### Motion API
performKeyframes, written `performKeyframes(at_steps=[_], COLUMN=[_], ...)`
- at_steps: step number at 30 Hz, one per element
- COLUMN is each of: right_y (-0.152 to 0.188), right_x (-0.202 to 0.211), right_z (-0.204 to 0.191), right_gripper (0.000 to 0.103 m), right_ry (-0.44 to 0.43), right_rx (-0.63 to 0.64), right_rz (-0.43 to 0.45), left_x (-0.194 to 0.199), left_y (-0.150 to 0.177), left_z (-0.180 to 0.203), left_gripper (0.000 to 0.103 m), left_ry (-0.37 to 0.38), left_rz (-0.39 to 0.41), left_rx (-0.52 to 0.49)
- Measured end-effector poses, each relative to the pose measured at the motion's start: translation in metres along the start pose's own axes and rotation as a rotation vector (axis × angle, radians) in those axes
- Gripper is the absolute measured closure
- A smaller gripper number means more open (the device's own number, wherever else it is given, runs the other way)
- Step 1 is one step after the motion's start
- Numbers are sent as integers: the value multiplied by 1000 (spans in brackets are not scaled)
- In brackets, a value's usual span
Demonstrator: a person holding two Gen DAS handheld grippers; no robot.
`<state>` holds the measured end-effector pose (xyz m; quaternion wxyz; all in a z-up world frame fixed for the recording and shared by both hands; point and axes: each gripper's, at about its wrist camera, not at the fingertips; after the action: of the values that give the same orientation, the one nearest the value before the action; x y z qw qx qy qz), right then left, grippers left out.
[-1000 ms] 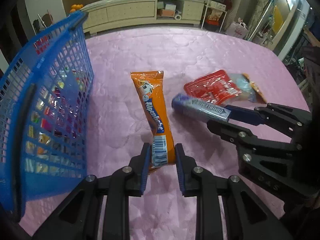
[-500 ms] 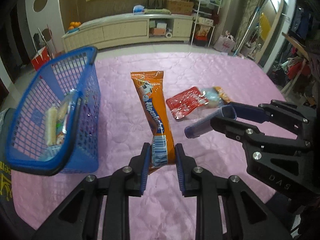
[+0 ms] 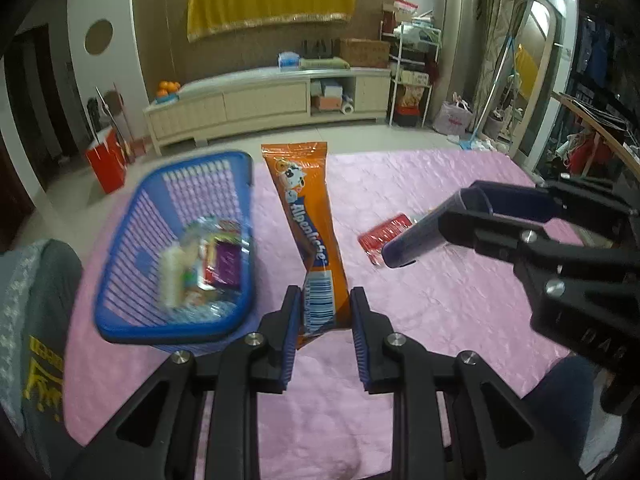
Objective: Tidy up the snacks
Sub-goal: 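Carry the orange snack and blue tube over the basket with both tools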
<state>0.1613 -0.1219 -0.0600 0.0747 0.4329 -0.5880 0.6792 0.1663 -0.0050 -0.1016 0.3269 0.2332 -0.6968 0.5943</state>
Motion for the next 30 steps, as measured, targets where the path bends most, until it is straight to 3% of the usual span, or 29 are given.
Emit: performKeyframes(at_steps=[16, 23, 30], right_y=[-52, -53, -46], right_x=[-15, -57, -106], right_z=[-81, -107, -106], right_gripper=[68, 68, 68], right_ry=[-109, -143, -118], right_rx=[124, 150, 154], right_rz=[64, -8, -103], left_x=[43, 33, 7], left_y=[1, 11, 21], left_z=[-104, -134, -146], left_gripper=[80, 80, 80], left_ry=[-122, -123, -102], left_rz=[45, 17, -28], left_rx=[38, 78, 100])
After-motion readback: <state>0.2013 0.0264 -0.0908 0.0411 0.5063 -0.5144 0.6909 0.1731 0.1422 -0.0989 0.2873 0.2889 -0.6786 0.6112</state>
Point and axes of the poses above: each gripper's, at about its wrist camera, not at the fingertips, and x roughly against the way its jaws point, z to its right, y to its underside, and after that the axes turned 7 degrees about -x, right-handed
